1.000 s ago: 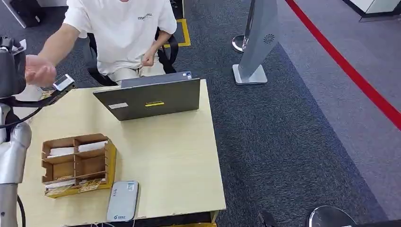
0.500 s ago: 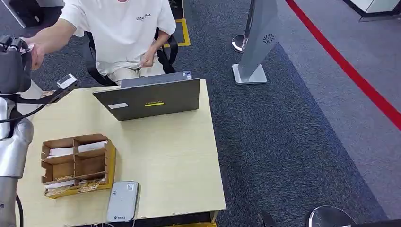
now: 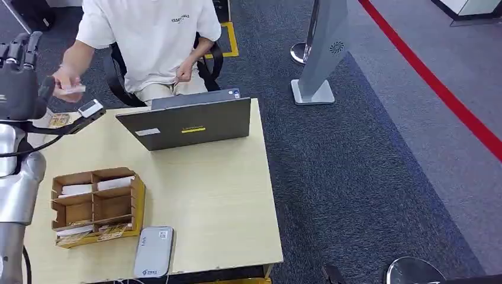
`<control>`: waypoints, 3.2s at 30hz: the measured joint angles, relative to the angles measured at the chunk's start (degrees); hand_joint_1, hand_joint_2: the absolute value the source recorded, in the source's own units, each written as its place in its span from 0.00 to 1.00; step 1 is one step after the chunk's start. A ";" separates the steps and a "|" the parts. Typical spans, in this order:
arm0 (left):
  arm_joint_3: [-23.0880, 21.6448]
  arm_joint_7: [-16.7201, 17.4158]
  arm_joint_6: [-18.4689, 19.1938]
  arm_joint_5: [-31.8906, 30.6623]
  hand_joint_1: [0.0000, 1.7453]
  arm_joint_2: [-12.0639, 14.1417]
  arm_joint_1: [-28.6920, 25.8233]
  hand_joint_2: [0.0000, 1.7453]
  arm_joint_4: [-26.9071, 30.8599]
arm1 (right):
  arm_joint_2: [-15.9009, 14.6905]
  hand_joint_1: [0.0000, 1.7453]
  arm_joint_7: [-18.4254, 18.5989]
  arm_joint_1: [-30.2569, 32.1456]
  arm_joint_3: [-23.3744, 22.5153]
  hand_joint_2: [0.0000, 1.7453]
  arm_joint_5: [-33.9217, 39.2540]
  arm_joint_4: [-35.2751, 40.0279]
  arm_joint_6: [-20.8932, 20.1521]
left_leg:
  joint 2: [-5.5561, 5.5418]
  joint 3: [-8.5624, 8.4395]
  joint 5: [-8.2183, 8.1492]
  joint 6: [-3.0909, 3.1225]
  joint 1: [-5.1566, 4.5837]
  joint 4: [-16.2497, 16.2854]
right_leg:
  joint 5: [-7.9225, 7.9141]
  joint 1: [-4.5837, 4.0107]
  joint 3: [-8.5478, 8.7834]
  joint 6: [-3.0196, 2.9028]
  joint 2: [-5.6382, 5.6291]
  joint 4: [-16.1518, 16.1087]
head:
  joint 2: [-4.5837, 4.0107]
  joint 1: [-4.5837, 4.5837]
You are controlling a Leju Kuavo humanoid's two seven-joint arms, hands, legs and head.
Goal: Pass the card to the sensor for recognition and then transmit it.
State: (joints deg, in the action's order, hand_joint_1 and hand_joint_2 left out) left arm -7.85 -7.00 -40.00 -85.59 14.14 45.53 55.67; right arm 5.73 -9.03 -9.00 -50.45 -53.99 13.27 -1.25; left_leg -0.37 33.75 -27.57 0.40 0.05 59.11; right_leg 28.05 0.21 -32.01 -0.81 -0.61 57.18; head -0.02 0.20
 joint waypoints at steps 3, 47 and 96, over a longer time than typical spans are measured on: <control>0.00 -0.79 -0.04 0.13 0.00 -1.64 -2.04 1.00 2.34 | 0.02 0.00 0.22 0.09 0.00 1.00 0.22 0.00 0.04 | -0.01 0.00 0.00 0.00 0.00 0.00 | 0.00 0.00 0.01 0.00 0.01 0.00 | 0.00 0.02; -19.23 -0.76 5.23 9.29 0.00 -5.70 -48.47 1.00 49.11 | 0.04 0.00 -4.68 4.83 -6.58 1.00 8.72 0.00 0.81 | 0.08 -0.13 -0.39 0.17 -0.11 0.00 | 0.29 0.09 0.14 0.27 -0.07 -0.07 | 0.00 -0.02; 19.36 -25.99 0.33 7.98 0.00 -29.35 -66.54 1.00 44.32 | 0.81 0.00 -3.65 4.99 -11.69 1.00 5.27 0.02 1.84 | 0.05 -0.17 -0.46 0.26 -0.12 0.00 | 0.33 0.09 0.20 0.33 -0.03 -0.09 | 0.00 -0.02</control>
State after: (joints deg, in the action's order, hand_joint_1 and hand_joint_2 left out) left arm 11.51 -32.98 -39.67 -77.61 -15.21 -21.01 100.00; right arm 6.54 -12.68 -4.00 -62.14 -48.72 13.29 0.59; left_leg -0.32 33.58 -28.03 0.66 -0.07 59.11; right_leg 28.39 0.30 -31.81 -0.48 -0.64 57.09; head -0.02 0.17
